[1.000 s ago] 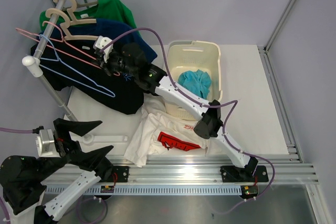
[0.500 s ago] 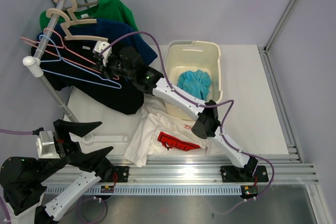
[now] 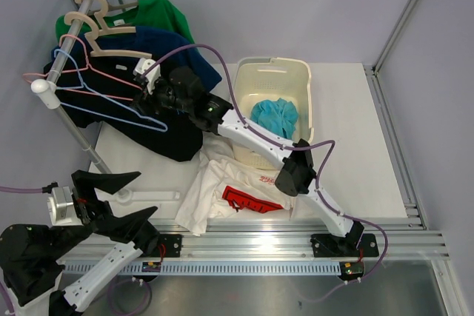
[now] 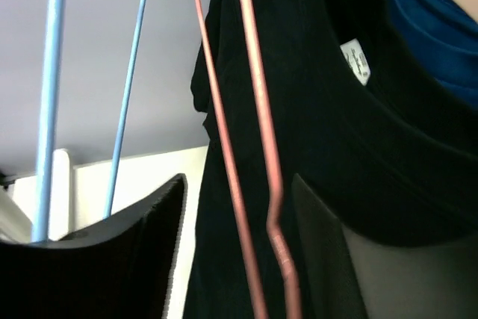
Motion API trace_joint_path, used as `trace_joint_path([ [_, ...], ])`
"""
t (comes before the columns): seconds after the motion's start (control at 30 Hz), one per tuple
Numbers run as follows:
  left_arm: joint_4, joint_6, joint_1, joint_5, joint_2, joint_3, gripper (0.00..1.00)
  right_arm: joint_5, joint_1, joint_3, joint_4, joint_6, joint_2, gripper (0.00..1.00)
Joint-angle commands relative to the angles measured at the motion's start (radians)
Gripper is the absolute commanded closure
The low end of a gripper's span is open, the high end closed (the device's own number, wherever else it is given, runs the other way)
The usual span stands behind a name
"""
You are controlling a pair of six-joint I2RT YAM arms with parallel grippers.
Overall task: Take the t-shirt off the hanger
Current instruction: Place the hanger at the clothesline.
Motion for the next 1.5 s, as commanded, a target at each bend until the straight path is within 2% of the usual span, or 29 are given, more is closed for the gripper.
trace_joint_path([
  [0.0,-0.001,0.029,-0.002,-0.072,0.014,0.031,0.01,0.07,0.007,-0.043,-0.006,0.012,-0.17,0.15],
  [0.07,0.001,0.027,-0.002,-0.085,0.028,0.034,0.01,0.125,0.007,-0.096,-0.035,0.008,-0.247,0.01],
  [0.17,0.002,0.021,-0.002,-0.097,0.077,0.047,0.01,0.202,0.007,-0.188,-0.105,0.009,-0.339,0.0],
  [0.3,0.022,-0.002,-0.002,-0.105,0.146,0.07,0.01,0.3,0.007,-0.305,-0.2,-0.005,-0.545,0.0],
  [0.47,0.042,-0.025,-0.002,-0.094,0.237,0.082,0.01,0.539,0.008,-0.394,-0.371,0.007,-0.704,0.0],
  [0.53,0.06,-0.036,-0.002,-0.112,0.26,0.062,0.01,0.59,0.007,-0.464,-0.478,0.085,-0.795,0.01],
  [0.6,0.094,-0.049,-0.002,-0.129,0.299,0.039,0.01,0.581,0.008,-0.507,-0.602,0.159,-0.879,0.01],
  [0.63,0.12,-0.066,-0.002,-0.129,0.315,0.009,0.01,0.557,0.007,-0.579,-0.628,0.24,-0.914,0.01],
  [0.7,0.148,-0.086,-0.002,-0.125,0.37,-0.028,0.01,0.521,0.008,-0.697,-0.612,0.305,-1.057,0.01],
  [0.73,0.166,-0.106,-0.002,-0.124,0.393,-0.063,0.01,0.517,0.014,-0.842,-0.587,0.363,-1.177,0.01],
  [0.8,0.183,-0.126,-0.002,-0.112,0.459,-0.102,0.01,0.507,0.013,-1.054,-0.505,0.444,-1.291,0.01],
  [0.83,0.197,-0.135,-0.002,-0.111,0.477,-0.137,0.01,0.489,0.014,-1.108,-0.489,0.46,-1.377,0.0],
  [0.9,0.229,-0.163,-0.002,-0.115,0.513,-0.186,0.01,0.472,0.014,-1.202,-0.51,0.487,-1.433,0.01],
  [1.03,0.326,-0.229,-0.004,-0.123,0.594,-0.291,0.01,0.501,0.014,-1.334,-0.5,0.503,-1.609,0.0],
  [1.2,0.389,-0.269,-0.083,-0.279,0.775,-0.377,0.01,0.578,0.014,-1.425,-0.478,0.468,-1.74,0.0],
  [1.37,0.412,-0.303,-0.238,-0.538,0.965,-0.369,0.01,0.576,0.014,-1.491,-0.44,0.455,-1.81,0.0],
  [1.47,0.416,-0.326,-0.261,-0.594,1.077,-0.36,0.01,0.528,0.016,-1.506,-0.423,0.449,-1.839,0.01],
])
